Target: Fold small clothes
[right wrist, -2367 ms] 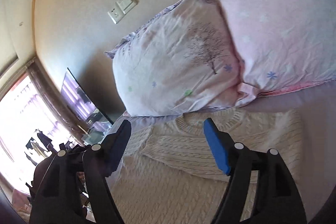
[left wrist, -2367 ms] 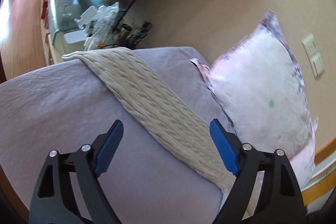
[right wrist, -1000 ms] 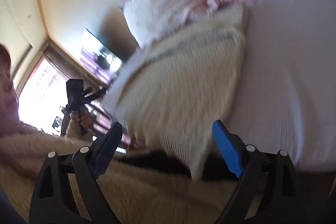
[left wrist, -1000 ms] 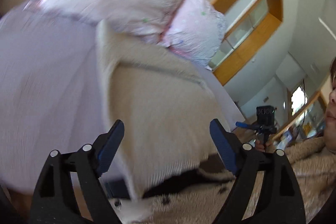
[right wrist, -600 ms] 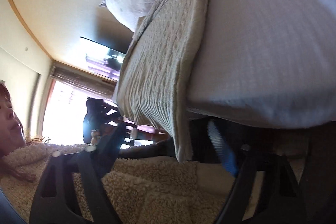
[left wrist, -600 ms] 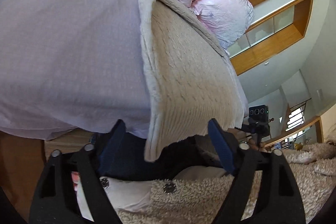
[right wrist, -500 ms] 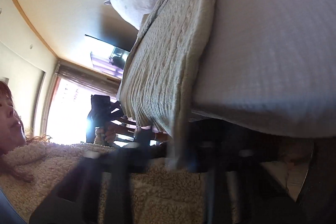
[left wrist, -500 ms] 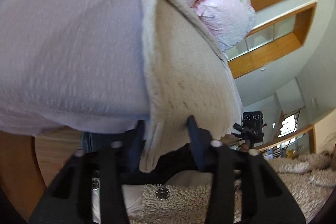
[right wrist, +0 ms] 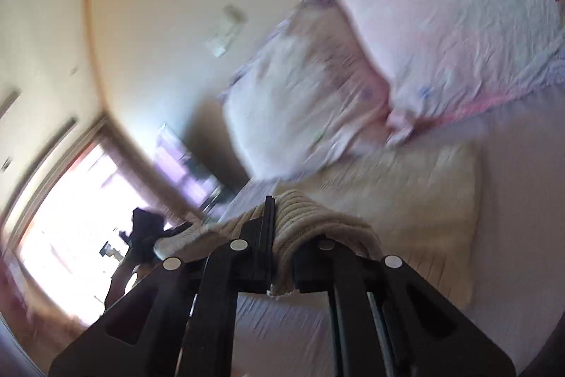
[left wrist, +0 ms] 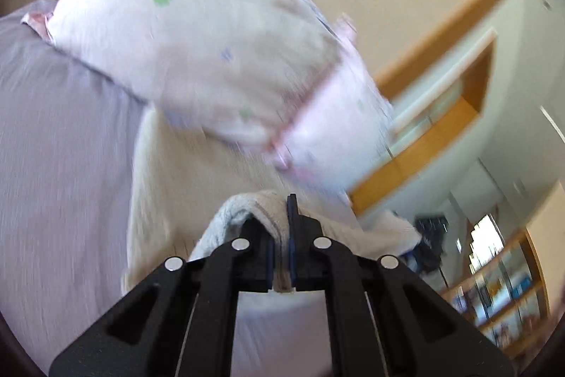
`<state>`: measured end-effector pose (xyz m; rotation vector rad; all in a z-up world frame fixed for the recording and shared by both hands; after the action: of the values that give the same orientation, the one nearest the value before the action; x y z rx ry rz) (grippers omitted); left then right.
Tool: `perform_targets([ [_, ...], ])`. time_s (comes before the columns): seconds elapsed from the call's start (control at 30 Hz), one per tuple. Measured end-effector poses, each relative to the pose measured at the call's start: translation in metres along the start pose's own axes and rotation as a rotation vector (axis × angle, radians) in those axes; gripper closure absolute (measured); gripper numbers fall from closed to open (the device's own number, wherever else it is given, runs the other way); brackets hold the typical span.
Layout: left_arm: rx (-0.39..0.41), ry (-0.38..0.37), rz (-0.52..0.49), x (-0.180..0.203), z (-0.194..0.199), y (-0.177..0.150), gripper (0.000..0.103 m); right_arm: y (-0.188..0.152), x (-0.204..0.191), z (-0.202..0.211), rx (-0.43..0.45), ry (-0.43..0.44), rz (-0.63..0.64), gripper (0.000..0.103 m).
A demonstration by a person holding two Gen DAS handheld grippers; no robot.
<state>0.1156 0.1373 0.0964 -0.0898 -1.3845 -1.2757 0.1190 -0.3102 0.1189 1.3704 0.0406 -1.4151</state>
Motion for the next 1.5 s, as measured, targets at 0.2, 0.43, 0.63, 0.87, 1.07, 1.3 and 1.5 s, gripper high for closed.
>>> perform_targets([
  [0.2,-0.025,0.181,0.183,-0.059,-0.064,0.037,0.037,0.011,0.061,-0.043,0.032,-0.206,-0.177,0.027],
  [0.43,-0.061,0.244,0.214,-0.095,-0.04,0.022,0.032,0.0,0.072,-0.011,0.204,-0.075,-0.151,0.007],
  [0.63,-0.155,0.265,0.235,-0.108,-0.068,0.007,0.038,-0.002,0.074,-0.024,0.159,-0.064,-0.158,0.007],
  [0.87,-0.17,0.257,0.309,-0.116,-0.095,-0.004,0.084,-0.004,0.075,-0.026,0.119,0.015,-0.208,0.007],
  [1.07,-0.112,0.022,0.25,-0.022,-0.111,0.017,0.086,0.004,0.071,-0.008,0.163,0.071,-0.215,0.007],
  [1.3,-0.331,-0.433,0.317,0.117,-0.275,-0.028,0.07,0.015,0.076,0.016,0.218,-0.152,-0.078,0.007],
  [1.5,-0.371,-0.394,0.197,0.128,-0.286,-0.043,0.033,0.021,0.123,0.035,0.217,-0.113,-0.278,0.007],
])
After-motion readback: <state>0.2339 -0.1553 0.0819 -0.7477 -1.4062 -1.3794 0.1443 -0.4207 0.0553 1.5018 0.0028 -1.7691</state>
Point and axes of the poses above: each gripper's, at about its wrist camera, not at the fingertips, and z roughly against the way its jaws point, x to its right, y to its top, the point moved 4 cm from there along -z, roughly the way its jaws point, and after that the axes turned 2 degrees about -y, right-handed, at the moved point
